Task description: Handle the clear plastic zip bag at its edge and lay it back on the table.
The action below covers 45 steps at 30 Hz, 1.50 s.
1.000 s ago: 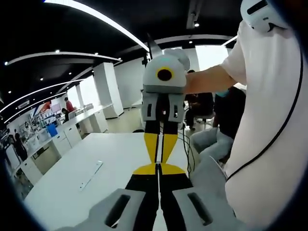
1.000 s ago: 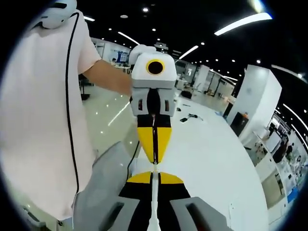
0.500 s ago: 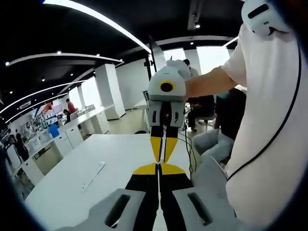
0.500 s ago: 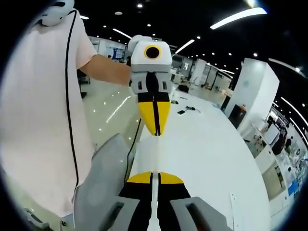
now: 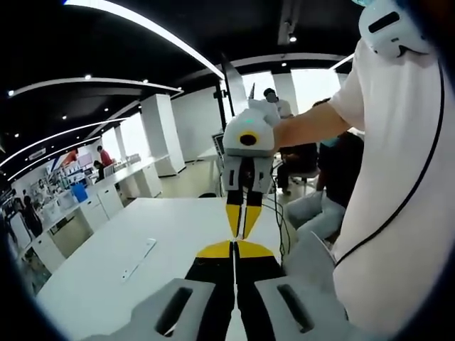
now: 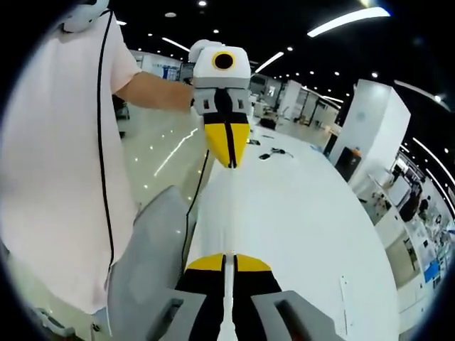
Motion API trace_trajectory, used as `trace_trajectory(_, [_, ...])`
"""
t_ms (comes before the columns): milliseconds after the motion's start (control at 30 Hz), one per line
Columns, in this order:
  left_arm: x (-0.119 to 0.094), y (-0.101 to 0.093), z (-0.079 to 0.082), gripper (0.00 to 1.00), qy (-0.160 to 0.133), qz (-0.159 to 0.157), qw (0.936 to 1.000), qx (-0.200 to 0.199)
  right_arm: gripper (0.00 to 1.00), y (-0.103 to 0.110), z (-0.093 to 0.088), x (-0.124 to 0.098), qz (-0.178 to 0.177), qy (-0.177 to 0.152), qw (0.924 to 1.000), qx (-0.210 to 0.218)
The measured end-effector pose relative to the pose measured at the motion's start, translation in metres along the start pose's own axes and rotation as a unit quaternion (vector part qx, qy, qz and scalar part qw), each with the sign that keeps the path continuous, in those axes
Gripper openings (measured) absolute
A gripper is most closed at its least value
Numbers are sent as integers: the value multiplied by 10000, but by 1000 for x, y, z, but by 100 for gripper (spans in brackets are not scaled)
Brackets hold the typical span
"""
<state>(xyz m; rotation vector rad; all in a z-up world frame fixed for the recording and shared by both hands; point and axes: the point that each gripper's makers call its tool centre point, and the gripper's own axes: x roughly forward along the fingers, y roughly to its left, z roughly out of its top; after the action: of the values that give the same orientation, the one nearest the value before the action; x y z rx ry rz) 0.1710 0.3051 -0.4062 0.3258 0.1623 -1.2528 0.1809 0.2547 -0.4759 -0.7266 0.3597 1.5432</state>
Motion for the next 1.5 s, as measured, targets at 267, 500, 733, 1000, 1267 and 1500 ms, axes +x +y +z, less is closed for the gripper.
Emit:
trace_trajectory(267, [-6, 6, 2, 0, -42, 57, 10000, -16, 0, -4, -15, -6, -104, 29, 9998, 185])
trace_trajectory(500, [-10, 9, 5, 0, -85, 85, 9999, 2, 0, -4, -25, -9, -159, 179, 9995, 183])
trace_trajectory(733, [-16, 13, 7, 0, -129, 143, 9998, -35, 0, -5, -31, -14, -207, 189, 9993, 264])
trace_trajectory(1000, [-18, 16, 6, 0, -152, 189, 9997, -51, 0, -8, -38, -20, -258, 306, 9988, 288])
trace_trajectory(1267, [-20, 18, 4, 0, -160, 213, 9996, -94, 0, -9, -39, -24, -278, 304, 9985, 347])
trace_trajectory(1500, [-21, 19, -3, 0, -105, 237, 9996, -121, 0, -11, -35, -31, -296, 304, 9982, 414])
